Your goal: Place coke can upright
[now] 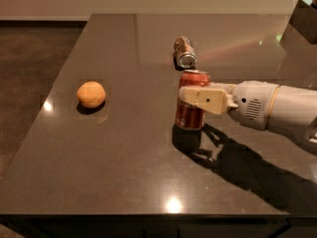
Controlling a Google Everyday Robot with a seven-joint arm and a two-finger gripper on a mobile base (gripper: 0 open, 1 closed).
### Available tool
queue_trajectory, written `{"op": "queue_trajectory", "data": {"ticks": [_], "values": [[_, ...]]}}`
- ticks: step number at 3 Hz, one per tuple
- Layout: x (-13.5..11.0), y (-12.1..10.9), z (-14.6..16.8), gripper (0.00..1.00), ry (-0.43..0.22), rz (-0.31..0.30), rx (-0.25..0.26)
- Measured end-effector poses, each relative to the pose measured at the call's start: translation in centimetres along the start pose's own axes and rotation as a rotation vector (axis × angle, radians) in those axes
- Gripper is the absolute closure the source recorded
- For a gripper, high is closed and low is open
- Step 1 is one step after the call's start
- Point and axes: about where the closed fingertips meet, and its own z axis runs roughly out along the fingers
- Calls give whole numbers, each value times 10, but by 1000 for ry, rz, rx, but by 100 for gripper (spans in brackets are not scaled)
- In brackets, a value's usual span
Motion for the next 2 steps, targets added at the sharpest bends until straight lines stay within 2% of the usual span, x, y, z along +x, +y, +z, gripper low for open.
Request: {"op": "queue_trajectory", "data": {"ticks": [1, 2], "values": [[6, 11, 0, 100, -68, -153, -32], [16, 16, 2, 100, -122, -391, -19]]}}
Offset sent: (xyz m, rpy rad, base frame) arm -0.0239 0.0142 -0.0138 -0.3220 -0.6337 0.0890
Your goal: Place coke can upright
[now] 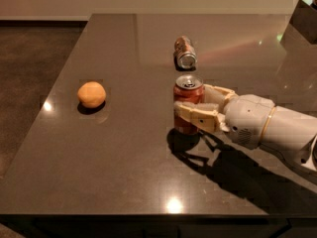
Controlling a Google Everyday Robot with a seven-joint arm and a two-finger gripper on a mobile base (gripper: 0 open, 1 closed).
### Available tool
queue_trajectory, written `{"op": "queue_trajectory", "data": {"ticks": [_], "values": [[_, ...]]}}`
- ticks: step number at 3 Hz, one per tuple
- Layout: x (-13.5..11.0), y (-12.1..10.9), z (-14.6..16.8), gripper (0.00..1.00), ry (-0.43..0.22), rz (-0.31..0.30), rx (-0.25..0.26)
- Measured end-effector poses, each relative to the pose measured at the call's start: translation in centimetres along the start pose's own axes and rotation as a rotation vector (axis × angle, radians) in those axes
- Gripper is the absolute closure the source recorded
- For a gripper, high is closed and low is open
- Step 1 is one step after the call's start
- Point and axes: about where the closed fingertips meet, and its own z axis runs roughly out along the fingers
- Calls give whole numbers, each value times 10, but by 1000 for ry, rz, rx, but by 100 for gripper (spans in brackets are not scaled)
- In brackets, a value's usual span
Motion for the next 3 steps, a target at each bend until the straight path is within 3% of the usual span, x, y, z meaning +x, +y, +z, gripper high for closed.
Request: {"op": "queue_trajectory", "data": {"ticks": [1, 2, 3], "values": [[3, 1, 0, 100, -26, -121, -3], [9, -1, 0, 82, -74, -177, 12], [14, -9, -3, 58, -120, -199, 13]]}}
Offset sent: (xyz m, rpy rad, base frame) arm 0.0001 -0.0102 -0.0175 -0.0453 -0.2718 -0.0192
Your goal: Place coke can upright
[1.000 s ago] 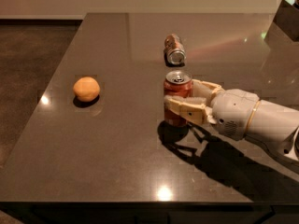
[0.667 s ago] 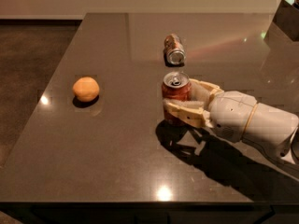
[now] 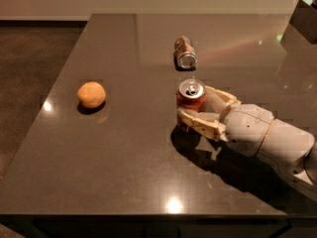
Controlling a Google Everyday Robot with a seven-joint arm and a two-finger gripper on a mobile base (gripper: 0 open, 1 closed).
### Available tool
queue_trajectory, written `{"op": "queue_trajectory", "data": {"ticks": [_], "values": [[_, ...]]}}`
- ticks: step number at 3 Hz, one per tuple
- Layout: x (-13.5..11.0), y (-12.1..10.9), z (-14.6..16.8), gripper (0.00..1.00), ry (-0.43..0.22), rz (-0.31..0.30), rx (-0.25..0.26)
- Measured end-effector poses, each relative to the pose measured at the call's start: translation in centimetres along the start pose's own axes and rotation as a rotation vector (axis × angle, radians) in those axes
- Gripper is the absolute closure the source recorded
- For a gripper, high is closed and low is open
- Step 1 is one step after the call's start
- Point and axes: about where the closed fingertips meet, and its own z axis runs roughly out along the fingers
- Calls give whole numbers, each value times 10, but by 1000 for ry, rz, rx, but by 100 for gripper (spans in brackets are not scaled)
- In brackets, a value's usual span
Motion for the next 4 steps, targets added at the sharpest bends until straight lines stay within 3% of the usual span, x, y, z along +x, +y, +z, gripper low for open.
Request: {"op": "queue_trajectory", "data": {"ticks": [2, 3, 4], "values": [[-1, 3, 3, 12, 1, -1, -7], [-2, 4, 4, 0, 1, -2, -10], [-2, 4, 4, 0, 1, -2, -10]]}}
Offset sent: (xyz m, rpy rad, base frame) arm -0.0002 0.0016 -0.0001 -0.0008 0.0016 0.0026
